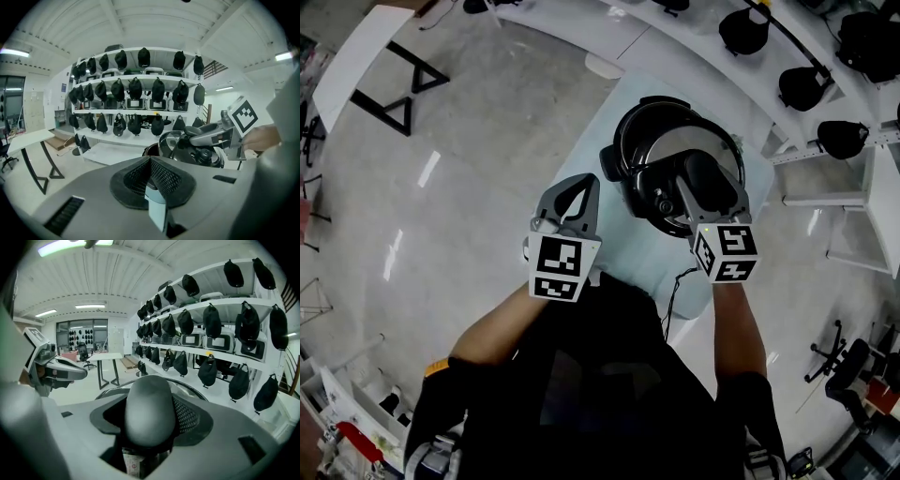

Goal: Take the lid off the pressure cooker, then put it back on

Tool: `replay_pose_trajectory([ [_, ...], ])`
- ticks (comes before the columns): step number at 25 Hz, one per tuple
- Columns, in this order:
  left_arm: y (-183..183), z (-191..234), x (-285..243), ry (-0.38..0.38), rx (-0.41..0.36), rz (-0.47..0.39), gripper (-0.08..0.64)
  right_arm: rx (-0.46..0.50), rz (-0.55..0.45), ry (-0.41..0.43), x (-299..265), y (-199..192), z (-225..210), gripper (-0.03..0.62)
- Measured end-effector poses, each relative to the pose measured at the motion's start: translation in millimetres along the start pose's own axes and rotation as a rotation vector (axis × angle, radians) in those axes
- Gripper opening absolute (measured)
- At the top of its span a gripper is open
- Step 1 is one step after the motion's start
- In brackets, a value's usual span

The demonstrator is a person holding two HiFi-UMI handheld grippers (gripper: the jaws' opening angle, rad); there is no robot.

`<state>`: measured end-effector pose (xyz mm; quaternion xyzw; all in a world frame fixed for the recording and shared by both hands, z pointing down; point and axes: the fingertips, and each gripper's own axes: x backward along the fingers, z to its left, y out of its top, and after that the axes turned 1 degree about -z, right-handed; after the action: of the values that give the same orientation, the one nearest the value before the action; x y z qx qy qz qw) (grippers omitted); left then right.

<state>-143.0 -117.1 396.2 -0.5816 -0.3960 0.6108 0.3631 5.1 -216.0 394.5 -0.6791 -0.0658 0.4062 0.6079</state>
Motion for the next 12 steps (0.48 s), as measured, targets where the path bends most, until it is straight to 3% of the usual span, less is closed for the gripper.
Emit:
replay_pose_trajectory([
  [12, -15.7, 4.4, -30.2, 0.082, 0.016, 0.077, 0.008, 0.132, 0.006, 0.258, -57.2, 8.8, -10.1, 0.291],
])
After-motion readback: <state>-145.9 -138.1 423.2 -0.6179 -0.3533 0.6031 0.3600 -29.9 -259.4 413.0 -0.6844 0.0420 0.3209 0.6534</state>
